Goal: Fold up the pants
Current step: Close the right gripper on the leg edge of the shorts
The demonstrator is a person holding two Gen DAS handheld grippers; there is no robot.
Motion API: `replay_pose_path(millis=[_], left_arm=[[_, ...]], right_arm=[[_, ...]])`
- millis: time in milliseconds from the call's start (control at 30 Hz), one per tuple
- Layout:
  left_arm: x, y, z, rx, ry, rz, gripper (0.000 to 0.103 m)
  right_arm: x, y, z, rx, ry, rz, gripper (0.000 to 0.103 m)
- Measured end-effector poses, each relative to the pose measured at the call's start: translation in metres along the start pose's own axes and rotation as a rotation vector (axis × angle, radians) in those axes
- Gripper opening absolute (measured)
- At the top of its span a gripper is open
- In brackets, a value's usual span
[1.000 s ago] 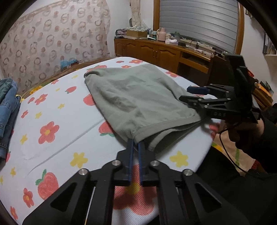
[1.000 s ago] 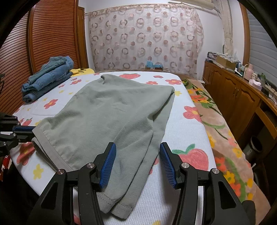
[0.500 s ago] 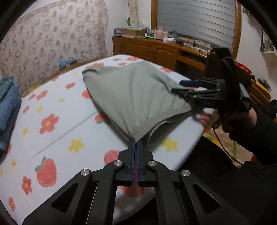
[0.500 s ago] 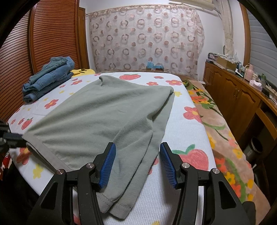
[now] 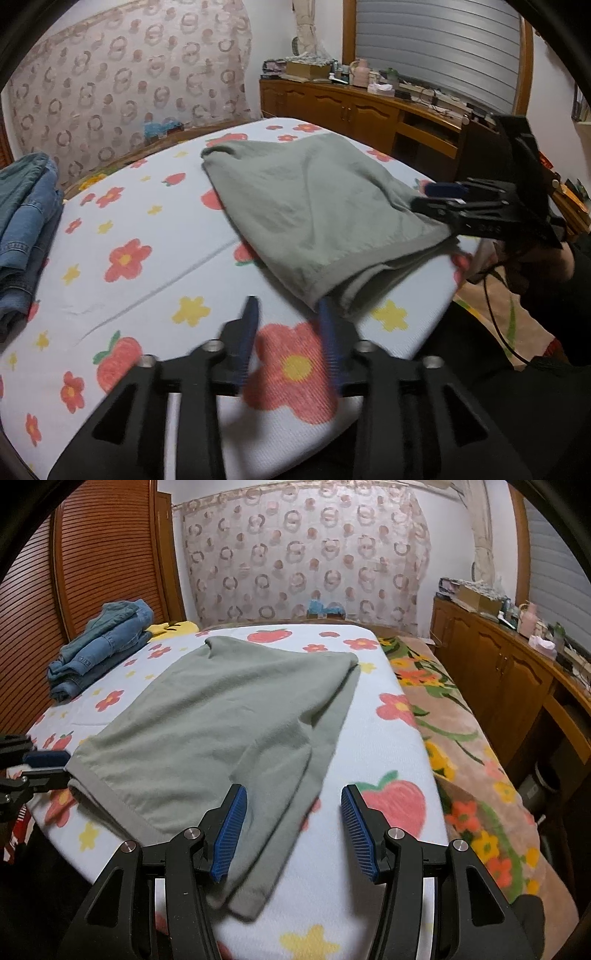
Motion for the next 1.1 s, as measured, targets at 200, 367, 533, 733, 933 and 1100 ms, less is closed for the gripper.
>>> replay_pose_path(millis=[200, 367, 533, 733, 933, 1100], left_arm=[[0.007, 0.002, -0.012, 0.021, 0.03, 0.017, 0.076], [0.016, 0.0, -0.024, 0.042, 0.06, 0.028, 0.078], [0.021, -0.002, -0.034, 0.063, 0.098, 0.036, 0.078], [0.022, -0.008, -0.037, 0.083, 0.107, 0.027, 0.078], [0.021, -0.014, -0.033, 0.071, 0.104, 0.016, 0.078], [0.018, -0.02, -0.026, 0.062, 0.092, -0.007, 0.078]], right_arm=[[-0.003, 0.016, 0.001, -0.009, -0.008, 0.013, 0.055], [-0.003, 0.024, -0.003, 0.001, -0.017, 0.022, 0.055], [-0.006, 0.028, -0.001, 0.009, -0.016, 0.018, 0.055], [-0.009, 0.025, 0.0, 0.022, -0.032, 0.002, 0.055], [-0.011, 0.027, 0.001, 0.03, -0.052, -0.002, 0.055], [-0.014, 0.029, -0.002, 0.041, -0.06, -0.012, 0.055]])
Point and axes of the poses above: each gripper's, at about its wrist camera, not at the fingertips, and y roughly against the way its jaws point, z to its right, x to its top, the point moved 10 cm from there along -y, roughly the way its jaws point, and after that the axes turned 12 degrees about -y, right-handed, at the moved point
